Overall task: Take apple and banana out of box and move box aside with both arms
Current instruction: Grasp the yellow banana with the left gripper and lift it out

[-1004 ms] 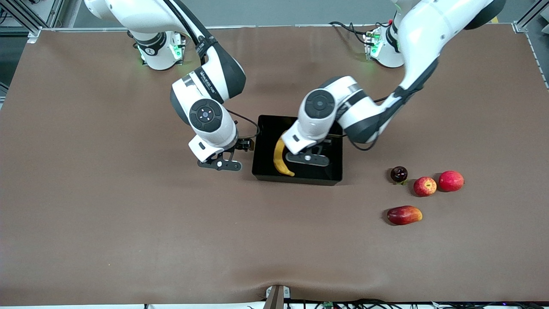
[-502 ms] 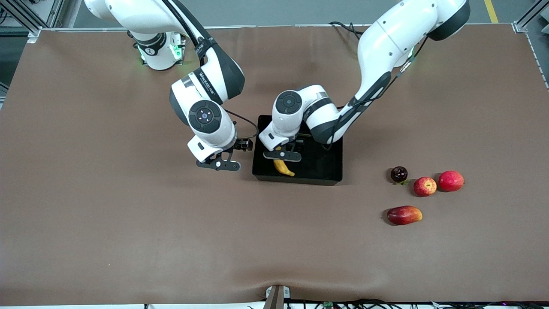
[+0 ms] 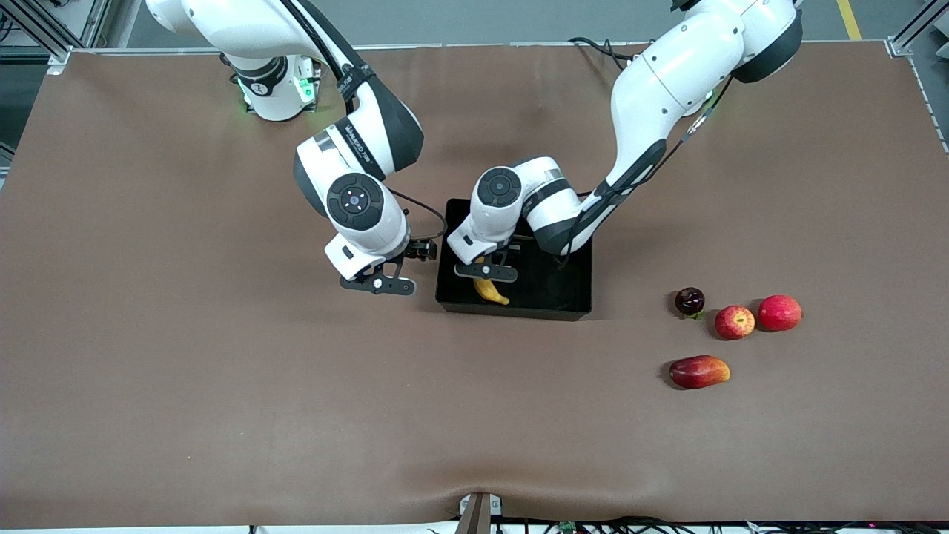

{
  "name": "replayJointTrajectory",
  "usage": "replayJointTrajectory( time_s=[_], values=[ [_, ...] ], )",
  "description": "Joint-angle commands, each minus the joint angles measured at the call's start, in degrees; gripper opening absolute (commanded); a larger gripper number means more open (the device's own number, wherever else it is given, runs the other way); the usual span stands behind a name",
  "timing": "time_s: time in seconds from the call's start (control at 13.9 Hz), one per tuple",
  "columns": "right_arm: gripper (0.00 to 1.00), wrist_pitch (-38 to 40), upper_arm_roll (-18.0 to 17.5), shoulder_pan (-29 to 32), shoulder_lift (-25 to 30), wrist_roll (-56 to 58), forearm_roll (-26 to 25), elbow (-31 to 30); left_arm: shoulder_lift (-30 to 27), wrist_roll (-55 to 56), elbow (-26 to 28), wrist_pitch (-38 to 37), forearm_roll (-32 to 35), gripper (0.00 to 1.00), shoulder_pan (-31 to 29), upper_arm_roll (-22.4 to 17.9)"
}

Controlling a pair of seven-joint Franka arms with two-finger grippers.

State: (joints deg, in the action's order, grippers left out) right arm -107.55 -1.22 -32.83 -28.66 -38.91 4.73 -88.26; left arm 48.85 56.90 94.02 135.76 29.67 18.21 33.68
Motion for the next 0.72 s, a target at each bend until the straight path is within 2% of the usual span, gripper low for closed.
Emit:
replayJointTrajectory(
  time_s=[0.0, 0.22, 0.29, 0.65],
  values=[
    [1.00, -0.21, -0.54, 0.49, 2.03, -0.20, -0.68, -2.09, 1.16, 3.30, -0.68, 1.43, 1.18, 0.62, 1.13, -0.46],
    [1.00, -0.21, -0.54, 0.49, 2.03, -0.20, -0.68, -2.18, 0.99, 3.39, -0.59, 1.17, 1.26, 0.10, 0.87, -0.46],
    [1.00, -0.21, -0.54, 0.40, 1.95, -0.20, -0.68, -2.18, 0.55, 3.22, -0.59, 0.73, 1.26, 0.00, 0.78, -0.46],
    [1.00, -0.29, -0.54, 0.31, 1.95, -0.11, -0.77, -2.18, -4.63, -0.04, -0.68, -5.49, 1.88, 0.00, -0.80, -0.02]
  ],
)
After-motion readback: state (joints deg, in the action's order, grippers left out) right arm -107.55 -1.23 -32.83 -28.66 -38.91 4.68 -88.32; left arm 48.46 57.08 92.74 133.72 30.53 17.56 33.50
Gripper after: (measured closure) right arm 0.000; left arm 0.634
